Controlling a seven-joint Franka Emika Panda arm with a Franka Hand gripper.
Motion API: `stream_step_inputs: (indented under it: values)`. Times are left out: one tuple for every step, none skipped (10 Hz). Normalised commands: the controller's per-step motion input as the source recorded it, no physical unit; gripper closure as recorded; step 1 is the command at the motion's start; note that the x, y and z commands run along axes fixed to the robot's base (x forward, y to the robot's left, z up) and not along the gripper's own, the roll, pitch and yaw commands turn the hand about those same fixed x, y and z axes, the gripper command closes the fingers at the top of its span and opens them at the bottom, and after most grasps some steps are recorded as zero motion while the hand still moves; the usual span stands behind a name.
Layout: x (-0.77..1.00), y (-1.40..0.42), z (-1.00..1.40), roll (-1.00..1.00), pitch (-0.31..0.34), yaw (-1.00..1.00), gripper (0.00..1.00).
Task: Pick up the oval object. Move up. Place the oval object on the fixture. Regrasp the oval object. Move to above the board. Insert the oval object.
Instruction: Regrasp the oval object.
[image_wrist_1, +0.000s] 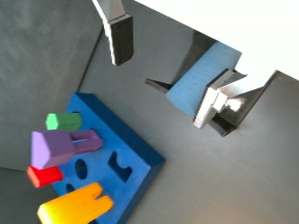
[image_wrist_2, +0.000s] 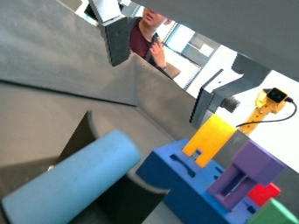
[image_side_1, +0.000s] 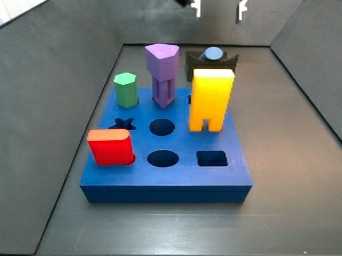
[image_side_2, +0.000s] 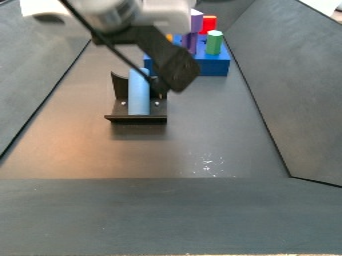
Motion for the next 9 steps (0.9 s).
stream_step_inputs:
  values:
    - [-0.12,-0.84,0.88,1.00,0.037,0.03,0.00]
    - [-0.12,-0.72,0.73,1.00,0.027,0.03,0.00]
    - [-0.13,-0.58,0.54,1.00,0.019,0.03,0.00]
    - [-0.11,-0.42,0.34,1.00,0.014,0.03,0.00]
    - [-0.07,-0.20,0.07,1.00,0.012,0.03,0.00]
    - [-0.04,-0.05,0.00,1.00,0.011,0.03,0.00]
    - [-0.03,-0.02,0.02,1.00,0.011,0.03,0.00]
    - [-0.03,-0.03,0.01,1.00,0.008,0.03,0.00]
    - [-0.04,-0.03,0.02,1.00,0.004,0.03,0.00]
